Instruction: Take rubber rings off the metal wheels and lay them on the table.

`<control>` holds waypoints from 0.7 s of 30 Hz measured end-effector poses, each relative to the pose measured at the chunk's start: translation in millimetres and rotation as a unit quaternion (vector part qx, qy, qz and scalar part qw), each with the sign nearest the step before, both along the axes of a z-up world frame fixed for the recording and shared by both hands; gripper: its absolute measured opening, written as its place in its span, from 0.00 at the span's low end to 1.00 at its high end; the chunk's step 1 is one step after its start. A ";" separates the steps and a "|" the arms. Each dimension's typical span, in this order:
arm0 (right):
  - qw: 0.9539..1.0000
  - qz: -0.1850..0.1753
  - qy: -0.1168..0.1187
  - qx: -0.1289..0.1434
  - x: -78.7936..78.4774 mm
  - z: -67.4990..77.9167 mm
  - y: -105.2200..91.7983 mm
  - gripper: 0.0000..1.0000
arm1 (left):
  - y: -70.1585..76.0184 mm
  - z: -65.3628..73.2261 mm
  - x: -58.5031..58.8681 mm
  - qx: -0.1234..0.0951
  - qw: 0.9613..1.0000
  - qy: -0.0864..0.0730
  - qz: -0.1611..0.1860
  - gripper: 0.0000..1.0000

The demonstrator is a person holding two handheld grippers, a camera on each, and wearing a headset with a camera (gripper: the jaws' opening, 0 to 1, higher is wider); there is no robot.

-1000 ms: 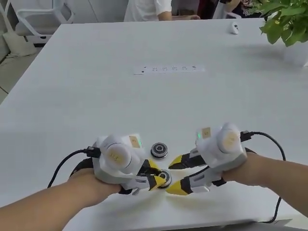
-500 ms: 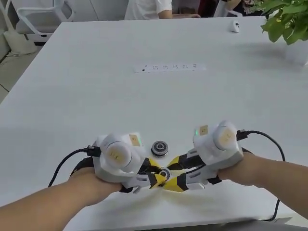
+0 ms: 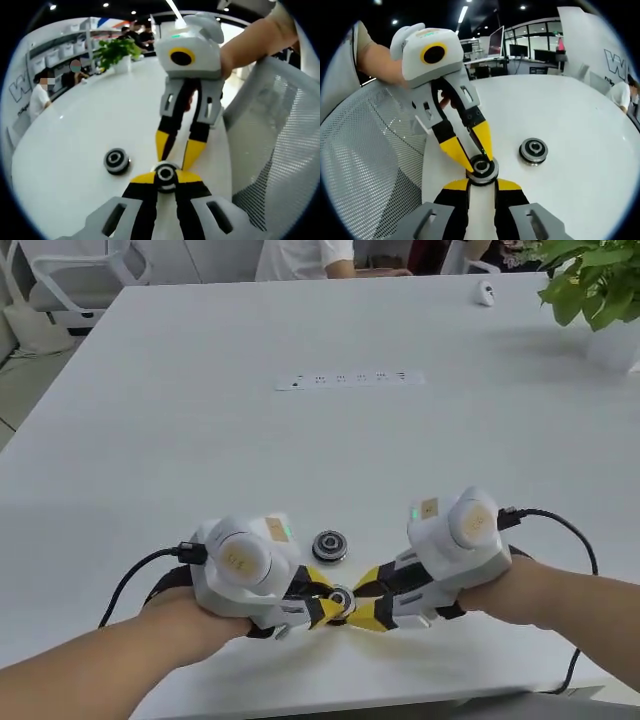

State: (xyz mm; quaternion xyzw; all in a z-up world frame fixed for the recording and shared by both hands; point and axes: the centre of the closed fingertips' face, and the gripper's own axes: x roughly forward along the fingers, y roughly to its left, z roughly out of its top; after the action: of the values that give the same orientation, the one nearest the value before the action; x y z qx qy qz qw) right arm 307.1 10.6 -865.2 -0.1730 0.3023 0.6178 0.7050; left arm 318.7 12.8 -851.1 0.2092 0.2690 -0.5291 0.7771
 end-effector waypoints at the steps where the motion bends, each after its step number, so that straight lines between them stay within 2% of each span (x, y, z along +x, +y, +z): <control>1: 1.000 0.000 0.000 -0.001 -0.1 0.0 -0.3 0.15 | 0.0 0.0 0.0 0.000 1.000 0.000 0.000 0.13; 8: 1.000 -0.006 0.001 -0.009 2.1 -1.5 -5.3 0.04 | -0.1 0.2 -0.4 -0.001 1.000 0.000 0.003 0.13; 21: 1.000 -0.024 0.012 -0.013 5.2 -1.5 -6.5 0.00 | -0.2 0.3 -0.6 0.004 1.000 -0.006 0.000 0.13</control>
State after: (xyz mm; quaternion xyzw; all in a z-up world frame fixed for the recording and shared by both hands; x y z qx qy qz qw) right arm 312.3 4.1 -866.7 -0.1679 0.3229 0.5989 0.7133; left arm 318.1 12.6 -850.8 0.2159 0.2662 -0.5269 0.7777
